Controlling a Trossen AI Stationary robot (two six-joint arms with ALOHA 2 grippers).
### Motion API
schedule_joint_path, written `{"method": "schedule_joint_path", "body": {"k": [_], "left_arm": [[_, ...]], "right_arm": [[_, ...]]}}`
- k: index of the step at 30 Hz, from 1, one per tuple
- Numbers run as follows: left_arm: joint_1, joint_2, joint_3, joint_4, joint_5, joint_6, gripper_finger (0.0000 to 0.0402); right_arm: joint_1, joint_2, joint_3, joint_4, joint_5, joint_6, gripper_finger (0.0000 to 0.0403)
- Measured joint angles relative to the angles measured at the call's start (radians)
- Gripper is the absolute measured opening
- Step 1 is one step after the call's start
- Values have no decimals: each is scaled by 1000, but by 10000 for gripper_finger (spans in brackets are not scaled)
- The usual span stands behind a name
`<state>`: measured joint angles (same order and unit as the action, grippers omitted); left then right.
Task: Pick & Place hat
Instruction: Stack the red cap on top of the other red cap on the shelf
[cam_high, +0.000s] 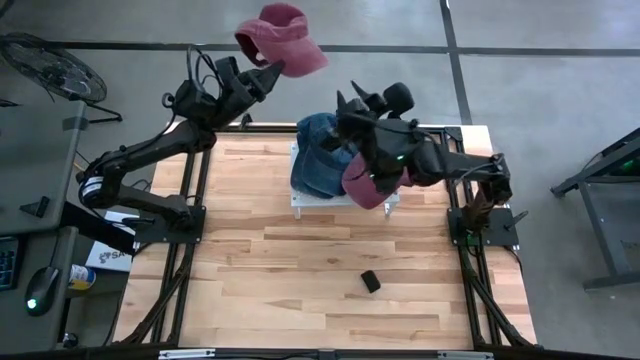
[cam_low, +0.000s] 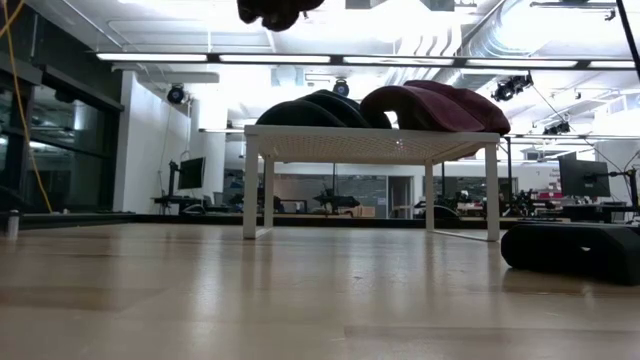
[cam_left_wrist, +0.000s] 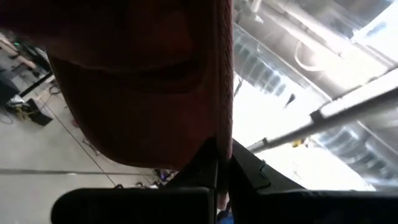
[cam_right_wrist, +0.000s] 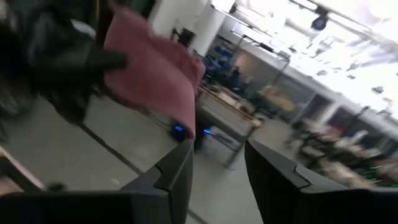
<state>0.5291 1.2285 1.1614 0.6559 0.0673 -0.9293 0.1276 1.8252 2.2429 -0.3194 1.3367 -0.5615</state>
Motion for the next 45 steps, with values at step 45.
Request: {"method": "schedule_joint_path", "body": {"k": [45], "left_arm": [[133,-2,5,21,938,480,7]], "right_arm": [[-438,-253,0,-820,-1402,720,142]]}}
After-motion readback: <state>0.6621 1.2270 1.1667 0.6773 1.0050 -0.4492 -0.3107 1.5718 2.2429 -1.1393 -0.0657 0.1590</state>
